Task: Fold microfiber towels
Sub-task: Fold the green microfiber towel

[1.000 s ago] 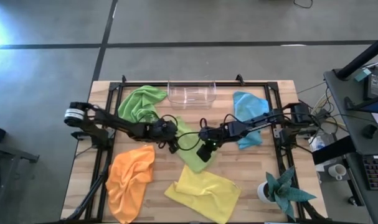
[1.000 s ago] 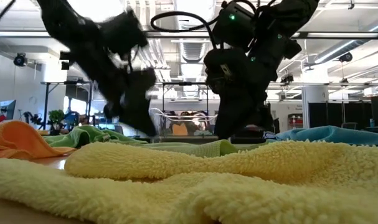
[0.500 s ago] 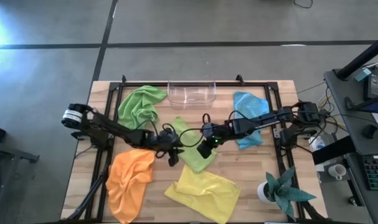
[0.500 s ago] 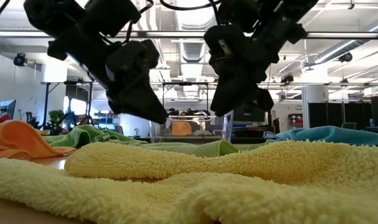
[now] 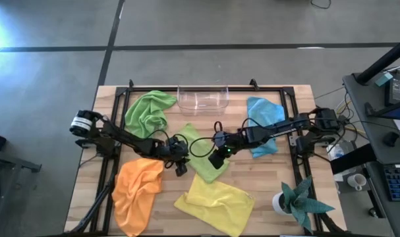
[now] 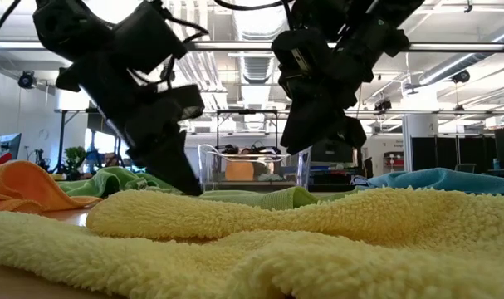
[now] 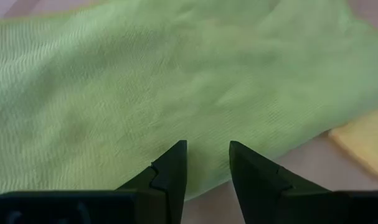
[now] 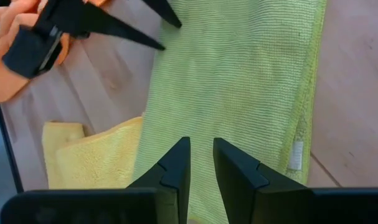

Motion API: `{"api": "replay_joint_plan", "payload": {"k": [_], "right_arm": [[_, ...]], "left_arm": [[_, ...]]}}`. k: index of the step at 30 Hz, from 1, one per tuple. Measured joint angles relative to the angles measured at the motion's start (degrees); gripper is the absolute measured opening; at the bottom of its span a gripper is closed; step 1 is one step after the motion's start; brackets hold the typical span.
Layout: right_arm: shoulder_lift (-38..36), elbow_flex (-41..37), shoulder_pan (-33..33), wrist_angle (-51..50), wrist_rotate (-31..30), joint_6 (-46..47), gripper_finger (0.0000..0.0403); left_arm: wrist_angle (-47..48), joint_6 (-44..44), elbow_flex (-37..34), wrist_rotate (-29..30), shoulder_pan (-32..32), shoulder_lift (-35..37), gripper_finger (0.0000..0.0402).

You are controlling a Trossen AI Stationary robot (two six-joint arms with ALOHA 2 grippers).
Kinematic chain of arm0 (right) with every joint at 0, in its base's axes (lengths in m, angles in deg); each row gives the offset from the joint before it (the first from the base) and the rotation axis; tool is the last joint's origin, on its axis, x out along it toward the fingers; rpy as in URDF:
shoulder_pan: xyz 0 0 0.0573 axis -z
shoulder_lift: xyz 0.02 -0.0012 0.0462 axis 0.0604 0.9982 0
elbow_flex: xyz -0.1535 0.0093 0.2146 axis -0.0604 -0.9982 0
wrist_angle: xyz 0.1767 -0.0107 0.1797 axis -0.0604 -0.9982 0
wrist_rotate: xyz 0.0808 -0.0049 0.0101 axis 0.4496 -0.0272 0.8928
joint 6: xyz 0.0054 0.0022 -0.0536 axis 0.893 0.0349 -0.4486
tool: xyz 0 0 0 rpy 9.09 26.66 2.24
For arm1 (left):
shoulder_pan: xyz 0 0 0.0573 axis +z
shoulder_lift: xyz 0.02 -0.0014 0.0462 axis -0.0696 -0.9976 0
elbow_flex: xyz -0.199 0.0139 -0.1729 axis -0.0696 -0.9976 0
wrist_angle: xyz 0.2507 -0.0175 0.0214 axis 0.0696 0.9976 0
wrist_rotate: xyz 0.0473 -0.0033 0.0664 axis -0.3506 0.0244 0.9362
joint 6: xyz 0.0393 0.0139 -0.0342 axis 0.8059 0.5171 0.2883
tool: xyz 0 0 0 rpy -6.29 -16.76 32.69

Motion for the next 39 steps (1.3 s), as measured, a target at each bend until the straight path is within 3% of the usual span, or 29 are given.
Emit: {"api": "replay_joint_plan", "payload": {"k": [24,33,39], "right_arm": [[0.03,0.00,0.00,-0.06,-0.04,-0.02,0.0068],[0.05,-0.02,0.00,-0.99,-0.07,-0.07,0.0068],[0.05,-0.07,0.00,-1.02,-0.07,-0.09,0.0068]], "left_arm": [[11.13,15.22,0.64,0.43,3.02,1.41,0.0105],[21.95,24.41,0.64,3.74,3.30,4.44,0.0105],[26.30,28.93,0.42,9.20,3.41,5.93,0.0105]]}}
